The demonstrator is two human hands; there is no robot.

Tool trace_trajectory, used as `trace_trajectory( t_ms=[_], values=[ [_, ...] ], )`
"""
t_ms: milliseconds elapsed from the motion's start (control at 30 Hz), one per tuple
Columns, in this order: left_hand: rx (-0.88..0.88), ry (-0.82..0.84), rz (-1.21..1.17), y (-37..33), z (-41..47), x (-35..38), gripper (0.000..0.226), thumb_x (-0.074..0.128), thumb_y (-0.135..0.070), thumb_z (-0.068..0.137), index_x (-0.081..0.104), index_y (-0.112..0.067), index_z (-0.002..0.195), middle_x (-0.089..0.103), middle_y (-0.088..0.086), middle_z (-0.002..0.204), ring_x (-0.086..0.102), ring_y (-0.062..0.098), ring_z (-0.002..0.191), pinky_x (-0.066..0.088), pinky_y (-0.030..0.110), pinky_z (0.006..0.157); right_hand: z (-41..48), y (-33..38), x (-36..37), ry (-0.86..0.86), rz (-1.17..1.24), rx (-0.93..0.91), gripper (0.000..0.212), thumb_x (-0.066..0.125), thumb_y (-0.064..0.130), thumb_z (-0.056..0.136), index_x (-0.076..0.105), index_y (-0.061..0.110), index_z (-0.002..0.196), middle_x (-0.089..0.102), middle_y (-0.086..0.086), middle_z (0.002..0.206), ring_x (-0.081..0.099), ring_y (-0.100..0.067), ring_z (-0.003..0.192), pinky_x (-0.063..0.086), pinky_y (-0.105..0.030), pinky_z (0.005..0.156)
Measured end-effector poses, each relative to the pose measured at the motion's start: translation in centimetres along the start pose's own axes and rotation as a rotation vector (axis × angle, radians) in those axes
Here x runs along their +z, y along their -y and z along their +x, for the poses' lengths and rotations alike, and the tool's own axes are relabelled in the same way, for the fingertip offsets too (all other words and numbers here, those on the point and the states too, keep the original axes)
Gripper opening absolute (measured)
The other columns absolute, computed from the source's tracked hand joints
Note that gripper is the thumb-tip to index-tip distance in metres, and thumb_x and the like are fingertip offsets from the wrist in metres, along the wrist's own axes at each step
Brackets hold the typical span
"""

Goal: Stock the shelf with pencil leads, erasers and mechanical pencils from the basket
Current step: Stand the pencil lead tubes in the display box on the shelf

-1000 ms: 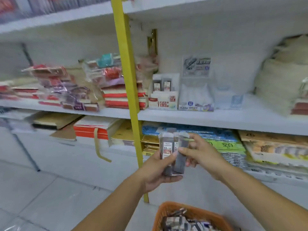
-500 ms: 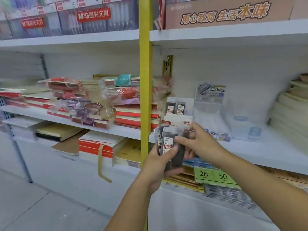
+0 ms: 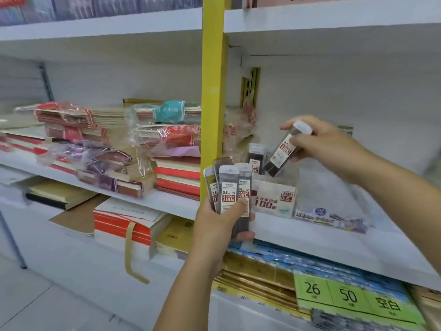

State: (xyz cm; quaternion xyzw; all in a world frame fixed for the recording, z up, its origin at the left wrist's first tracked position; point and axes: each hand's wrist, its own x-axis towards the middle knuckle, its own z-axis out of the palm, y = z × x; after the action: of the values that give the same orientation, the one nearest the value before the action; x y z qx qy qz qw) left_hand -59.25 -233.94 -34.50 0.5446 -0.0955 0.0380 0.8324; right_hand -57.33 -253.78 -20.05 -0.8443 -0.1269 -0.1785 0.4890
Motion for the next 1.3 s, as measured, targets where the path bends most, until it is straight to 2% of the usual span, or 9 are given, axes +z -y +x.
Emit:
trace_trajectory(
  t_ms=[100, 233, 433, 533, 767, 867, 1000, 1233, 1300],
  values=[
    [0.017, 0.029, -0.005, -0.6, 0.4, -0.4, 0.024, 0.074, -0.016, 0.087, 0.067, -0.037, 0.098, 0.078, -0.005, 0.093, 0.077, 0.02, 0.082, 0.06, 0.032, 0.054, 1.4, 0.7, -1.3, -0.019, -0.281, -0.107, 0.027, 0.056, 0.013, 0.092, 0.063, 0.034, 0.105, 0.069, 0.005, 0.093, 0.069, -0.01, 0.072, 0.056, -0.029, 0.072],
    [0.016, 0.054, 0.02, -0.7, 0.4, -0.6, 0.028, 0.072, -0.013, 0.088, 0.063, -0.031, 0.108, 0.078, -0.006, 0.095, 0.076, 0.02, 0.084, 0.061, 0.032, 0.057, 2.5, -0.3, 0.0, 0.035, -0.63, -0.207, 0.027, 0.061, 0.011, 0.089, 0.064, 0.027, 0.111, 0.064, 0.003, 0.108, 0.06, -0.016, 0.096, 0.049, -0.034, 0.084],
    [0.006, 0.074, 0.027, -1.0, 0.2, -1.2, 0.028, 0.072, -0.013, 0.088, 0.063, -0.03, 0.108, 0.078, -0.004, 0.096, 0.076, 0.022, 0.085, 0.06, 0.032, 0.056, 3.7, -2.4, 1.2, -0.026, -0.54, -0.157, 0.031, 0.071, 0.016, 0.084, 0.047, 0.028, 0.1, 0.065, 0.004, 0.096, 0.063, -0.012, 0.085, 0.052, -0.034, 0.074],
    [-0.019, 0.084, 0.014, -1.2, 0.1, -1.6, 0.026, 0.073, -0.015, 0.088, 0.064, -0.031, 0.106, 0.078, -0.002, 0.097, 0.076, 0.023, 0.086, 0.06, 0.032, 0.057, 4.1, -2.8, 1.5, -0.039, -0.674, -0.173, 0.024, 0.073, 0.024, 0.083, 0.053, 0.027, 0.096, 0.063, 0.004, 0.091, 0.06, -0.012, 0.082, 0.05, -0.034, 0.071],
    [-0.059, 0.109, -0.006, -1.5, -0.4, -1.3, 0.032, 0.075, -0.021, 0.084, 0.063, -0.027, 0.114, 0.078, 0.0, 0.101, 0.076, 0.023, 0.089, 0.061, 0.033, 0.06, 3.8, -3.3, 1.7, -0.038, -1.075, -0.231, 0.03, 0.057, 0.032, 0.094, 0.065, 0.023, 0.122, 0.053, -0.007, 0.109, 0.046, -0.026, 0.11, 0.044, -0.041, 0.09],
    [-0.094, 0.122, -0.034, -1.7, -0.8, -0.9, 0.033, 0.075, -0.022, 0.084, 0.064, -0.025, 0.116, 0.078, 0.002, 0.102, 0.076, 0.025, 0.09, 0.061, 0.033, 0.061, 1.9, -2.3, 1.7, -0.085, -0.92, -0.299, 0.028, 0.053, 0.029, 0.097, 0.065, 0.022, 0.121, 0.059, -0.001, 0.107, 0.051, -0.019, 0.106, 0.043, -0.036, 0.089],
    [-0.107, 0.159, -0.029, -2.0, -1.3, 0.1, 0.033, 0.076, -0.024, 0.083, 0.065, -0.023, 0.114, 0.078, 0.005, 0.102, 0.076, 0.026, 0.091, 0.061, 0.033, 0.061, -3.3, 0.2, 2.9, 0.143, -0.274, -0.178, 0.015, 0.055, 0.043, 0.092, 0.067, 0.04, 0.1, 0.07, 0.018, 0.082, 0.064, 0.001, 0.069, 0.049, -0.014, 0.057],
    [-0.107, 0.188, -0.016, -1.8, -2.1, 0.6, 0.044, 0.079, -0.034, 0.073, 0.065, -0.023, 0.114, 0.077, 0.004, 0.105, 0.075, 0.026, 0.095, 0.061, 0.032, 0.063, -5.1, -0.4, 3.1, 0.156, 0.018, 0.006, 0.02, 0.069, 0.012, 0.086, 0.064, 0.022, 0.103, 0.074, -0.004, 0.084, 0.071, -0.014, 0.071, 0.055, -0.025, 0.057],
    [-0.094, 0.164, 0.015, -1.7, -1.9, 0.3, 0.041, 0.077, -0.035, 0.078, 0.064, -0.023, 0.115, 0.077, 0.002, 0.104, 0.075, 0.021, 0.094, 0.06, 0.029, 0.062, -3.9, -0.4, 1.9, 0.037, 0.132, 0.051, 0.018, 0.065, 0.007, 0.088, 0.059, 0.017, 0.101, 0.073, -0.009, 0.087, 0.072, -0.019, 0.07, 0.056, -0.029, 0.055]
  ],
)
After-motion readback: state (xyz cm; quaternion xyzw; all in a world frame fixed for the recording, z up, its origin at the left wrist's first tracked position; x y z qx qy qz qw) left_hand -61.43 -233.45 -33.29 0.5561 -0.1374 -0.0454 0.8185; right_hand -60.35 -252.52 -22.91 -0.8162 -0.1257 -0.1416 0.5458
